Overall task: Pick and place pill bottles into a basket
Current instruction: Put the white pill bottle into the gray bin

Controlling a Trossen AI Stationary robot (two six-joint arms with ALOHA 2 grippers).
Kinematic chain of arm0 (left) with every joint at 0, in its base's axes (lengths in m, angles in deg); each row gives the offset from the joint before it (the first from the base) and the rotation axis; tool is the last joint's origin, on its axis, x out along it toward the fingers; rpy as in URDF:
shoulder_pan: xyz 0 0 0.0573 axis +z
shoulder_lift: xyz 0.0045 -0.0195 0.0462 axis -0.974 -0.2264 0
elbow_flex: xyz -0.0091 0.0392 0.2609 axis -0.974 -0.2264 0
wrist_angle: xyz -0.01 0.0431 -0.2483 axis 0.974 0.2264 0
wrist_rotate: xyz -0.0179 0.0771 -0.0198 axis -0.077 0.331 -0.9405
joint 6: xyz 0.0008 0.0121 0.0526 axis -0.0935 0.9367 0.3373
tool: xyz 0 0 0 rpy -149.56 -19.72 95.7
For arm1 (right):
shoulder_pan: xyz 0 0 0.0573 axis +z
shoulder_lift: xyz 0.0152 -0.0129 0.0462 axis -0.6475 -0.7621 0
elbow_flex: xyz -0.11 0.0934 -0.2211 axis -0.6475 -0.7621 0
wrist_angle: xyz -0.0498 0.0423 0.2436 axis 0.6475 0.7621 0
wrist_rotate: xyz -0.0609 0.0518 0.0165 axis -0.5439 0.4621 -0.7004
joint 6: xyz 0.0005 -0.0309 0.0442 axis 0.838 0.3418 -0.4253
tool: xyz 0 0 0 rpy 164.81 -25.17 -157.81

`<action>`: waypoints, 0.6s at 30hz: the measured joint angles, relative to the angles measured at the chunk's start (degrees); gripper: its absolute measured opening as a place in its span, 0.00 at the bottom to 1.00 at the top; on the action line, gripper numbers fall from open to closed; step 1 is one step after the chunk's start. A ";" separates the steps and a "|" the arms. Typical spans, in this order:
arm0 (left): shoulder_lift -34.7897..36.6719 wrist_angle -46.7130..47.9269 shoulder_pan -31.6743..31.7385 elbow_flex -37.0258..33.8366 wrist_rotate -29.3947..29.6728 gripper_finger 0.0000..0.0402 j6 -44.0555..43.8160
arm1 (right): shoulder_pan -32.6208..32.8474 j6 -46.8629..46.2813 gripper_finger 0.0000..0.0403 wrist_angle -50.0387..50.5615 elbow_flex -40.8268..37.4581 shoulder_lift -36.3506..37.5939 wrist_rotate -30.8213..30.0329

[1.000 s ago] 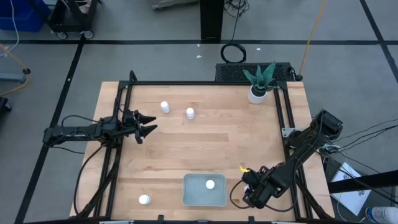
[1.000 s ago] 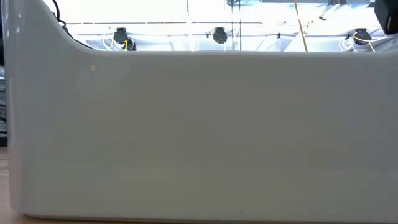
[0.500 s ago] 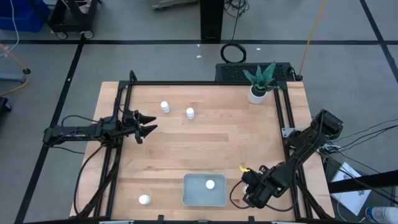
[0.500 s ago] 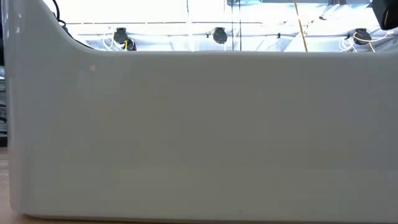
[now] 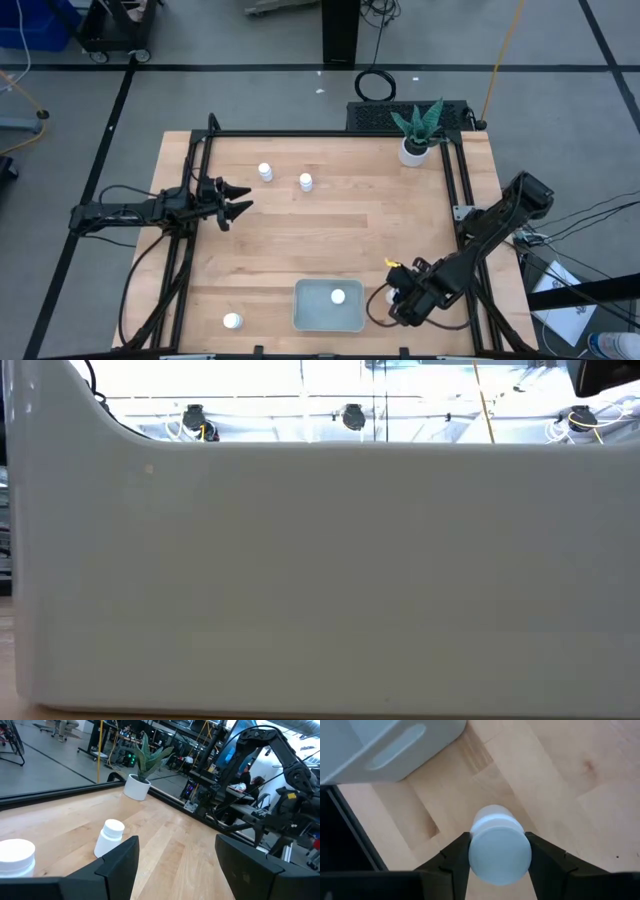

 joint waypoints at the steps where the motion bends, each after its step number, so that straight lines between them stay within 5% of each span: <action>1: 0.00 0.02 0.02 0.00 -0.01 0.67 0.02 | 0.02 -0.01 0.38 0.51 0.00 0.58 -0.78; 18: -0.02 0.04 0.02 0.00 0.04 0.67 0.24 | 2.86 4.91 0.38 5.75 0.02 12.29 -20.24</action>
